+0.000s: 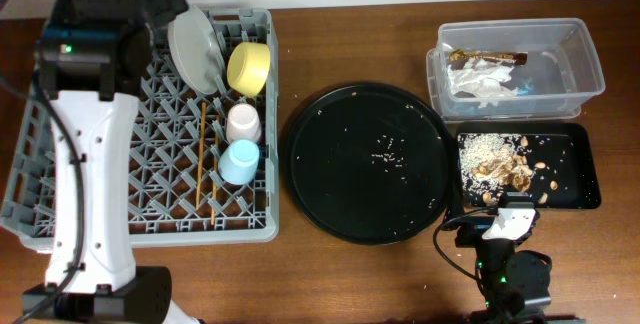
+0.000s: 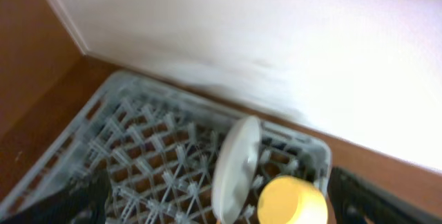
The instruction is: Sort waste into correct bins and load items into the dishwasher rack
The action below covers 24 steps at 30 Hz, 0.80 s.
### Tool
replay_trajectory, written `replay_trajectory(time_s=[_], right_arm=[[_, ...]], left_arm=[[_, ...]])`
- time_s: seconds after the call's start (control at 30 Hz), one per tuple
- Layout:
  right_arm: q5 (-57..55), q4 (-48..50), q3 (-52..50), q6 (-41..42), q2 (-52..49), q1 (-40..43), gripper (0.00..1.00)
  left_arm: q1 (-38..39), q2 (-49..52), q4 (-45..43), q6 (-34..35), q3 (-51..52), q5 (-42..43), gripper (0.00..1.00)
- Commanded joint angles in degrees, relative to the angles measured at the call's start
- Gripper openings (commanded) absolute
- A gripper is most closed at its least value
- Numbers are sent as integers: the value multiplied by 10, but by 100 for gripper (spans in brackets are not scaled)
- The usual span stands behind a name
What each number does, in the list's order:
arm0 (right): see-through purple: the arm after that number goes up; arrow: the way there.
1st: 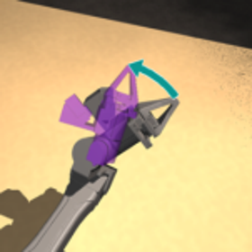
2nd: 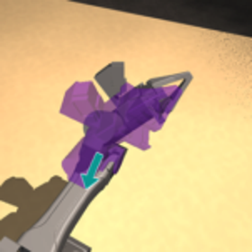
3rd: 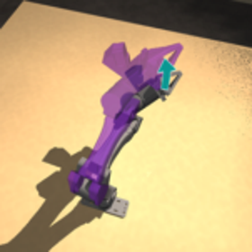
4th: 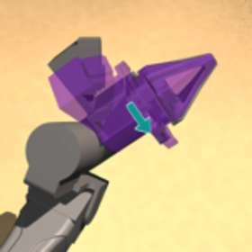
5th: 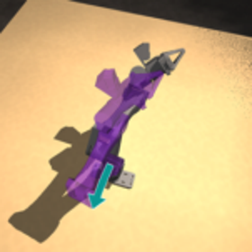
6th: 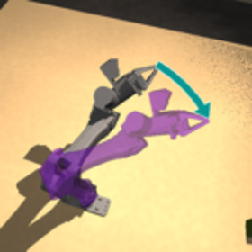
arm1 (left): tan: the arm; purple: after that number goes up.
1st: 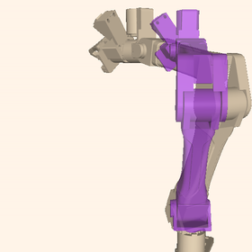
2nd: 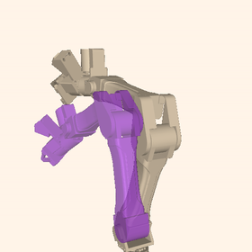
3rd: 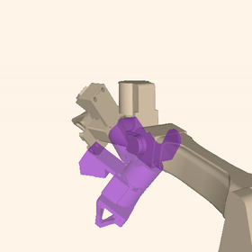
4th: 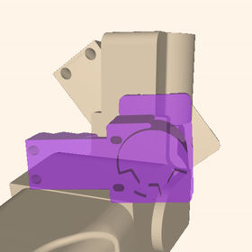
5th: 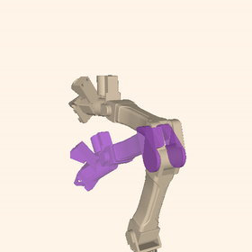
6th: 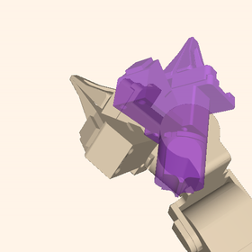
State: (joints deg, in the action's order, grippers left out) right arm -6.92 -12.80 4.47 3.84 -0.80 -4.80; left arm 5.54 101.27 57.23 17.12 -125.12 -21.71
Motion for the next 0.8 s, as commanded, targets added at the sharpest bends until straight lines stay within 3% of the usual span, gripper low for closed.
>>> replay_trajectory(time_s=[0.0, 0.23, 0.43, 0.6, 0.77], right_arm=[[5, 2, -7, -4, 6, 3, 98], [5, 2, -7, -4, 6, 3, 98], [5, 2, -7, -4, 6, 3, 98], [5, 2, -7, -4, 6, 3, 99], [5, 2, -7, -4, 6, 3, 98]], left_arm=[[12, 6, -96, -143, 52, 48, 99], [13, 6, -223, -145, 140, 49, 99], [13, -21, -294, -313, 217, 158, 99], [13, -77, -345, -344, 313, 161, 99], [13, -173, -430, -401, 475, 161, 99]])
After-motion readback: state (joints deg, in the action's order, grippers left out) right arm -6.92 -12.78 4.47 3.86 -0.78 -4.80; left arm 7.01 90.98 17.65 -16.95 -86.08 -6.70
